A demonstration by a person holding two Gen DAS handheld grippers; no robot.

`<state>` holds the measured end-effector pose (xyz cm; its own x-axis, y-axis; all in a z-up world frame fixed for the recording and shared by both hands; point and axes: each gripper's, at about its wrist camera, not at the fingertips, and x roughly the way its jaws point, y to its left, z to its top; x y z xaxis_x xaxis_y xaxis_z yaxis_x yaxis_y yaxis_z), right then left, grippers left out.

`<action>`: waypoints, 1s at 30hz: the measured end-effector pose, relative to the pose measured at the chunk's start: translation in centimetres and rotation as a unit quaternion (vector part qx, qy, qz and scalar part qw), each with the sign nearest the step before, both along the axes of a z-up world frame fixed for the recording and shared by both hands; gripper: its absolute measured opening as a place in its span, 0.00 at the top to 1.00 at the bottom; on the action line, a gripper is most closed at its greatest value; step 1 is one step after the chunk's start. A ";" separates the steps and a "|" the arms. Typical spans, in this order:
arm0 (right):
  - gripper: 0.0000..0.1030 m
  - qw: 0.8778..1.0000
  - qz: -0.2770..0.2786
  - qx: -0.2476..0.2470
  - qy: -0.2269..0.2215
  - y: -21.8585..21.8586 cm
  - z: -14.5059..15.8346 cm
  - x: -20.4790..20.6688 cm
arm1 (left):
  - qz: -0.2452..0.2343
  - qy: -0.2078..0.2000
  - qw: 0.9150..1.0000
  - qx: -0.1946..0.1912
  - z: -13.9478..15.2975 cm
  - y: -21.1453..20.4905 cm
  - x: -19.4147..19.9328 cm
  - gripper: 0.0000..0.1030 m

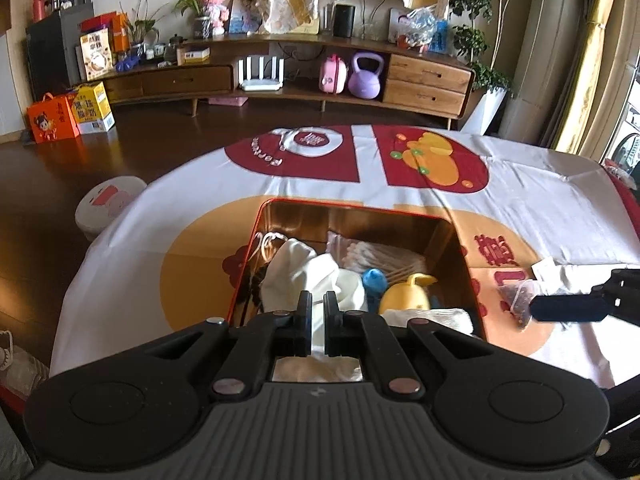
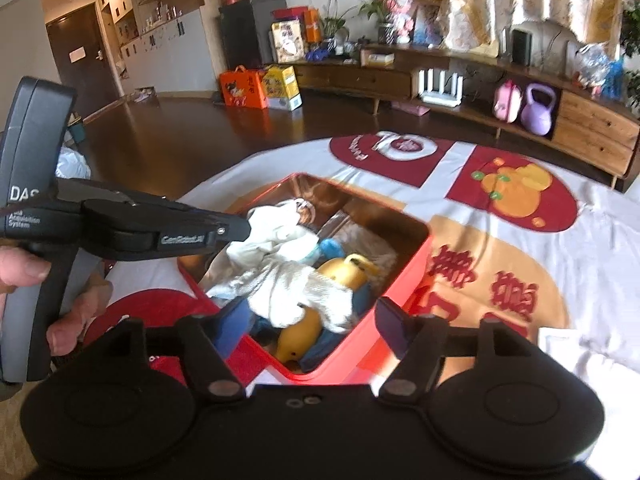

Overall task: Organize soft objects
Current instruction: 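Move both tools toward the clear tea-bag packet and the white paper sachet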

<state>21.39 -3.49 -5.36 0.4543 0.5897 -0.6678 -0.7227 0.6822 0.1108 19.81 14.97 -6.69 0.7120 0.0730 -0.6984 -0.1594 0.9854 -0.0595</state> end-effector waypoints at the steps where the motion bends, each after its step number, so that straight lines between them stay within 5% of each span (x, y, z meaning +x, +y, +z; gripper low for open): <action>1: 0.28 1.000 -0.003 0.001 -0.004 -0.3 0.2 -0.1 | -0.001 -0.005 1.000 0.002 0.3 -0.3 -0.2 0.96; 21: 0.15 0.996 -0.068 0.025 -0.045 -11.4 3.1 -1.7 | -0.019 -0.040 0.999 -0.012 2.0 -5.8 -3.1 0.92; 23: 0.15 0.996 -0.078 0.028 -0.044 -12.6 3.0 -1.7 | -0.028 -0.041 0.999 -0.017 1.9 -7.0 -3.2 0.78; 26: 0.15 0.995 -0.091 0.031 -0.042 -14.3 2.8 -1.7 | -0.045 -0.051 0.997 -0.028 2.0 -8.7 -3.4 0.24; 30: 0.15 0.993 -0.107 0.028 -0.040 -16.3 2.3 -1.5 | -0.064 -0.053 0.996 -0.037 2.0 -11.1 -3.3 0.21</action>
